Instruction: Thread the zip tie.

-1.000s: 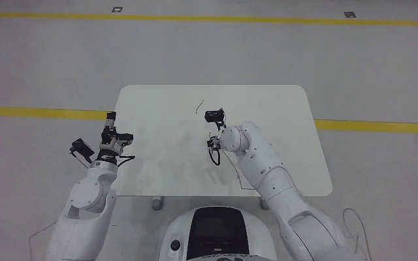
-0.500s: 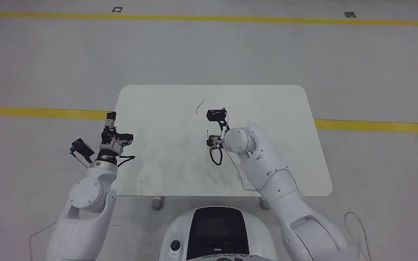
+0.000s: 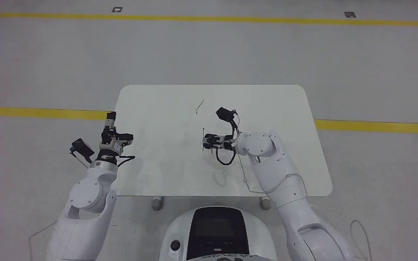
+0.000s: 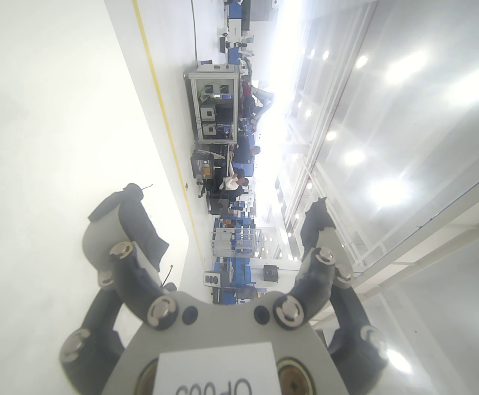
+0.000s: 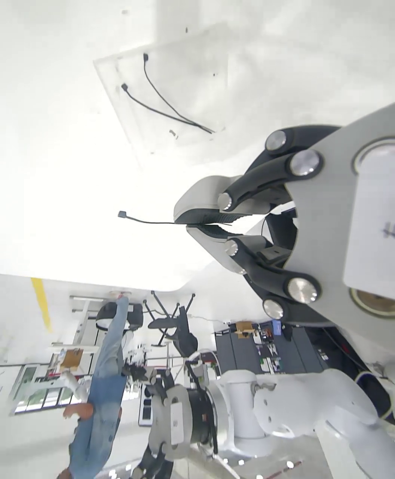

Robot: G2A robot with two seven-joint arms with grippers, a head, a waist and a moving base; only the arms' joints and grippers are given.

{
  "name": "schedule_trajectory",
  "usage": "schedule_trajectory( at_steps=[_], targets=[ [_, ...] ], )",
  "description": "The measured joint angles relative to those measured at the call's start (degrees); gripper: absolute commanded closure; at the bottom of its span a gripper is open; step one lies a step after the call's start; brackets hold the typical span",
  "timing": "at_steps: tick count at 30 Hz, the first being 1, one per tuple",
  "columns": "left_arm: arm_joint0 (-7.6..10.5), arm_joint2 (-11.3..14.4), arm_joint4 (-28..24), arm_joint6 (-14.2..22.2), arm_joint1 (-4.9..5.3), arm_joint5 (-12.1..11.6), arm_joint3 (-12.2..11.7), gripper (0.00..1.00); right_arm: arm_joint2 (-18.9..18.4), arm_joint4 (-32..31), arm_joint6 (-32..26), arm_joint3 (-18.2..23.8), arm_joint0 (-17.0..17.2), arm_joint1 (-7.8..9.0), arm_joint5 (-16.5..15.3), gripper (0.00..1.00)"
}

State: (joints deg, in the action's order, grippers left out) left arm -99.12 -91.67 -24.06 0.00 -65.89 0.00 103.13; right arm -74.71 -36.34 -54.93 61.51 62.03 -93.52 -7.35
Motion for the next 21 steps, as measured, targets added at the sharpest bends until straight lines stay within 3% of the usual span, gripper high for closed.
schedule_trajectory(
  at_steps=[13,19,21],
  targets=[
    [0.00,0.0,0.0,0.0,0.00,0.0,0.0,0.00,0.0,1.7,1.2,-1.2,-0.3,0.08,0.4,1.00],
    [0.00,0.0,0.0,0.0,0.00,0.0,0.0,0.00,0.0,3.9,7.0,1.4,2.9,0.45,-0.5,1.00],
    [0.00,0.0,0.0,0.0,0.00,0.0,0.0,0.00,0.0,4.5,12.0,3.0,5.4,0.52,-1.3,1.00]
  ],
)
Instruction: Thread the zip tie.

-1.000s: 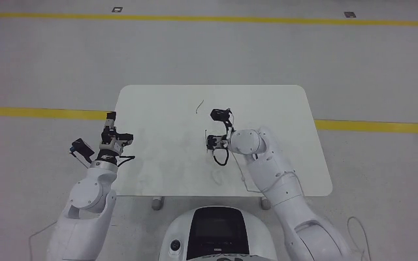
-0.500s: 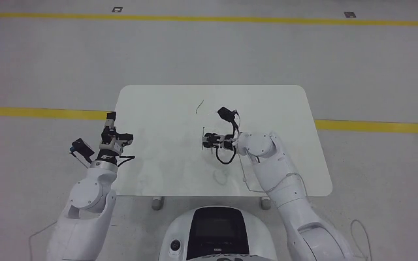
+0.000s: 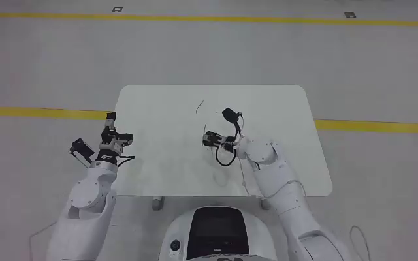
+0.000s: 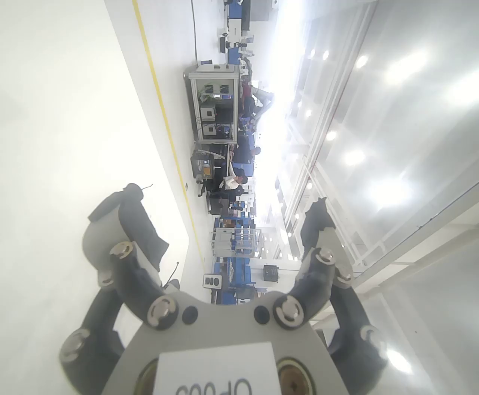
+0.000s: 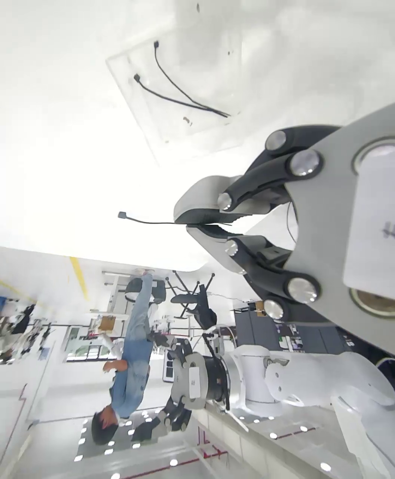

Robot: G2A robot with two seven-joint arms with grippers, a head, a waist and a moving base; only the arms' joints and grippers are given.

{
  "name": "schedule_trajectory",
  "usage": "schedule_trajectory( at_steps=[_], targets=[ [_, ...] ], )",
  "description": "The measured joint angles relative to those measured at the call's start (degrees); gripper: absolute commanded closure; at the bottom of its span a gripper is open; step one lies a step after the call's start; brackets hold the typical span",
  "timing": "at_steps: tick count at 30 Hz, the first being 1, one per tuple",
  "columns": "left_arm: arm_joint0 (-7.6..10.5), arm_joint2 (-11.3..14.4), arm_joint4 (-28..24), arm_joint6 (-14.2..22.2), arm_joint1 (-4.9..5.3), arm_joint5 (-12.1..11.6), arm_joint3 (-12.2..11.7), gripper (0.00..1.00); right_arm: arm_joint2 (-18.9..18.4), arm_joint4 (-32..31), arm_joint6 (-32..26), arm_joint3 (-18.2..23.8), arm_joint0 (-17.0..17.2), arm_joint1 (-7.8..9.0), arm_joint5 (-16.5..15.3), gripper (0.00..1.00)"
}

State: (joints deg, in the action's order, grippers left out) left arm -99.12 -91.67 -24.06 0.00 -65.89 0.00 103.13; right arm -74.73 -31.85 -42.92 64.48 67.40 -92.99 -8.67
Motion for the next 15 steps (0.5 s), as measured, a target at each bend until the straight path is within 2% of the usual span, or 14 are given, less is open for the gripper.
schedule_trajectory(
  at_steps=[4,8,13,15],
  targets=[
    [0.00,0.0,0.0,0.0,0.00,0.0,0.0,0.00,-0.1,4.1,10.7,2.7,5.2,-0.23,-1.2,1.00],
    [0.00,0.0,0.0,0.0,0.00,0.0,0.0,0.00,0.8,7.2,20.6,5.1,9.7,-0.49,-4.0,1.00],
    [0.00,0.0,0.0,0.0,0.00,0.0,0.0,0.00,1.7,10.6,27.0,5.0,11.6,-0.64,-6.5,1.00],
    [0.00,0.0,0.0,0.0,0.00,0.0,0.0,0.00,2.0,11.0,27.5,4.8,11.7,-0.66,-6.9,1.00]
  ],
)
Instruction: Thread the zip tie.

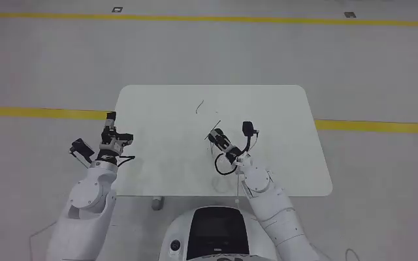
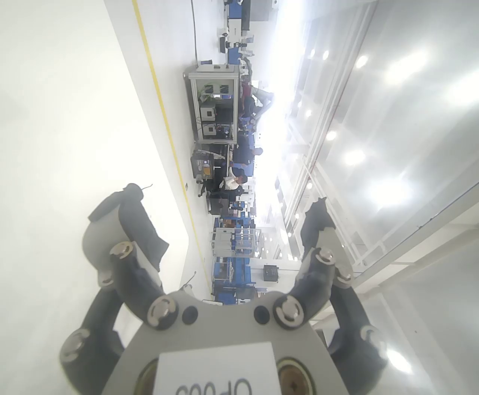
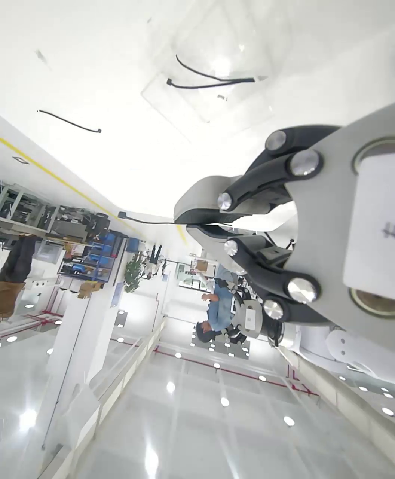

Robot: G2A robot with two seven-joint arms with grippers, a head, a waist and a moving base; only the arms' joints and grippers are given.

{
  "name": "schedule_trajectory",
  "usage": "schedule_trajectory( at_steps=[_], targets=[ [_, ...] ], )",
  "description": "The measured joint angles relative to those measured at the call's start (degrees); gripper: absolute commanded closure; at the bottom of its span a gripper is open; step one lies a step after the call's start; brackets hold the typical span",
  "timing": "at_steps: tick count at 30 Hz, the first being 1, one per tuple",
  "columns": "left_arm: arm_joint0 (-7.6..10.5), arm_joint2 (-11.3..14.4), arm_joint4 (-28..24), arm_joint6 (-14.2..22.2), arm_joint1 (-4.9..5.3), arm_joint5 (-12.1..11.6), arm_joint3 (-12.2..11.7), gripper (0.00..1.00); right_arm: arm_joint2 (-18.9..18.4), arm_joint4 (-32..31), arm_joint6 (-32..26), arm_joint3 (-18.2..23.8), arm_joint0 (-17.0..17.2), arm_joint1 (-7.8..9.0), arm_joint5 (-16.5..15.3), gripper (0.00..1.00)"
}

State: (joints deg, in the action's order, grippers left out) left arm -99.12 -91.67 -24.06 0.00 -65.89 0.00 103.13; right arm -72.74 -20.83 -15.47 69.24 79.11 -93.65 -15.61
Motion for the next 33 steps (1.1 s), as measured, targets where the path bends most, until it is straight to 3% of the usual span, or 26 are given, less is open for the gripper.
schedule_trajectory(
  at_steps=[16,19,21,23,26,33],
  targets=[
    [0.05,0.1,0.1,0.2,0.00,-0.1,0.2,0.00,0.0,-0.1,-0.1,0.0,0.0,0.01,0.0,1.00],
    [-0.44,0.9,3.5,5.0,0.24,-2.0,2.5,0.00,0.5,0.0,1.7,0.5,0.6,-0.01,0.6,1.00],
    [-1.42,1.8,8.7,9.6,0.59,-3.3,4.5,0.00,1.4,0.0,3.6,0.9,1.1,-0.12,1.1,1.00],
    [-2.26,3.1,13.2,11.8,0.70,-3.8,6.2,0.00,2.5,0.7,5.3,0.8,1.4,-0.31,1.3,1.00],
    [-2.66,4.4,19.4,11.4,0.71,-4.1,7.0,0.00,3.8,0.7,7.3,0.0,1.1,-0.50,1.5,1.00],
    [-2.64,4.3,17.5,11.2,0.71,-4.1,6.9,0.00,3.8,0.5,7.4,0.0,1.1,-0.50,1.5,1.00]
  ],
)
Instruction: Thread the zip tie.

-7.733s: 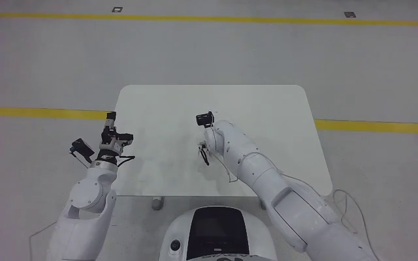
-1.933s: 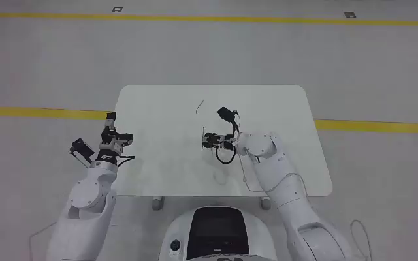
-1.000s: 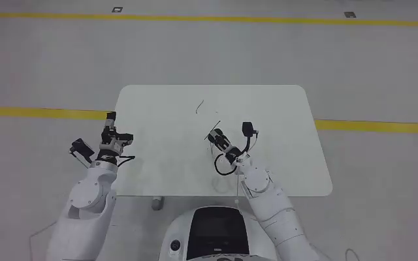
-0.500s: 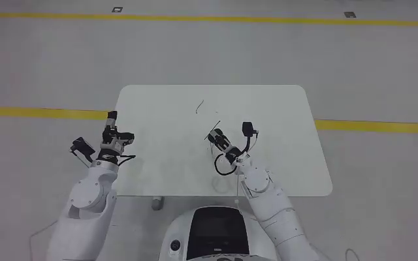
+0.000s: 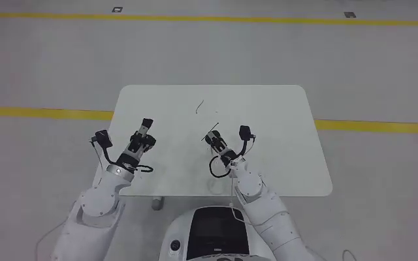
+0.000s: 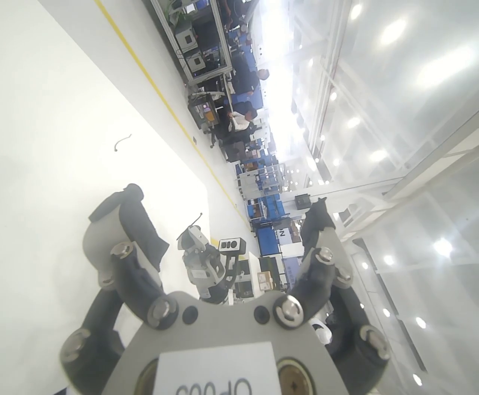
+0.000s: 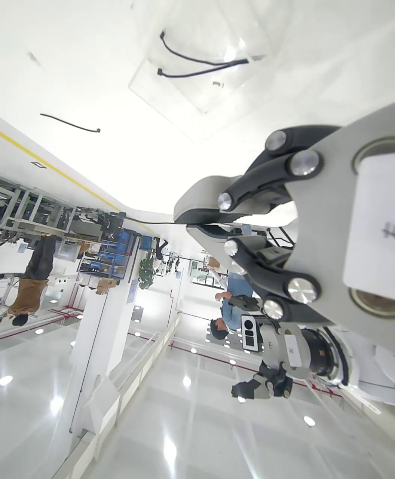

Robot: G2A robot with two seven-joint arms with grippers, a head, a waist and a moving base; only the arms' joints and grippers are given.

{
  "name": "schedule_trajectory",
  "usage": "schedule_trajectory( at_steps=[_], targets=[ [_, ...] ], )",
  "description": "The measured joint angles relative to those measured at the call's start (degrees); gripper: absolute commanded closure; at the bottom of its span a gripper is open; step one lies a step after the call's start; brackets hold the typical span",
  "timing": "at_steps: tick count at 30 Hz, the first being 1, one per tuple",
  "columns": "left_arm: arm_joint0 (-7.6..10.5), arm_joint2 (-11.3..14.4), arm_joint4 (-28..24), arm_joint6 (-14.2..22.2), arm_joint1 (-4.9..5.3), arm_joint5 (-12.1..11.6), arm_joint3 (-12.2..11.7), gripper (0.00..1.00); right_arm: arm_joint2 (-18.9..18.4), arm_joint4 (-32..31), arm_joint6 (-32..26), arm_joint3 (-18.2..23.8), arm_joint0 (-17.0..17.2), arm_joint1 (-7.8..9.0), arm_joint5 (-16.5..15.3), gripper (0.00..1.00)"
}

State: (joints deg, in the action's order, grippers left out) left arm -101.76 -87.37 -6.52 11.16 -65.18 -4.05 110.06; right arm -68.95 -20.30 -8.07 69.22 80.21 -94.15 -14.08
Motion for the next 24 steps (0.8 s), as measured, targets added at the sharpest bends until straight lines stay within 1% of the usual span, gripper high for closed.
schedule_trajectory(
  at_steps=[2,3,4,5,6,7,8,10,12,17,19,21,22,24],
  targets=[
    [0.14,0.1,0.2,0.2,0.00,-0.2,0.0,0.00,0.1,0.0,0.1,0.1,0.1,0.01,0.1,1.00],
    [0.31,0.4,0.6,0.9,0.03,-0.6,-0.2,0.00,0.3,0.1,0.1,0.3,0.2,0.01,0.1,1.00],
    [0.49,0.7,1.3,2.4,0.13,-1.1,-0.4,0.00,0.6,0.2,0.1,0.4,0.2,0.01,0.1,1.00],
    [0.80,0.9,2.4,5.5,0.33,-1.5,-0.9,0.00,1.1,0.4,0.2,0.3,0.2,-0.01,0.1,1.00],
    [1.09,0.9,3.3,7.8,0.50,-1.7,-1.3,0.00,1.4,0.6,0.3,0.2,0.2,-0.04,0.0,1.00],
    [1.37,0.9,4.4,9.5,0.64,-1.9,-1.7,0.00,1.7,1.0,0.3,-0.1,0.0,-0.08,0.0,1.00],
    [1.57,0.9,6.1,10.4,0.74,-2.1,-2.1,0.00,2.1,2.0,0.0,-0.7,-0.2,-0.18,0.0,1.00],
    [1.65,1.4,7.4,10.0,0.72,-2.1,-2.2,0.00,2.8,4.5,-1.4,-2.0,-0.9,-0.41,0.6,1.00],
    [1.68,1.5,7.7,8.8,0.67,-1.9,-2.2,0.00,3.1,6.4,-2.2,-3.4,-1.8,-0.53,1.1,1.00],
    [1.68,1.5,7.7,8.7,0.67,-1.9,-2.2,0.00,3.1,6.3,-1.9,-3.5,-1.9,-0.53,1.1,1.00],
    [2.04,1.8,7.7,9.7,0.70,-2.1,-2.6,0.00,3.2,6.3,-2.0,-3.4,-1.8,-0.51,1.0,1.00],
    [3.05,2.4,6.8,14.3,0.94,-2.4,-4.0,0.00,3.6,6.6,-2.5,-3.1,-1.7,-0.46,0.7,1.00],
    [3.62,2.5,6.2,17.3,1.11,-2.6,-4.7,0.00,3.8,6.8,-2.6,-3.2,-1.8,-0.45,0.7,1.00],
    [4.98,2.9,4.7,25.6,1.60,-3.8,-6.6,0.00,4.2,7.7,-3.1,-3.7,-2.1,-0.48,0.4,1.00]
  ],
)
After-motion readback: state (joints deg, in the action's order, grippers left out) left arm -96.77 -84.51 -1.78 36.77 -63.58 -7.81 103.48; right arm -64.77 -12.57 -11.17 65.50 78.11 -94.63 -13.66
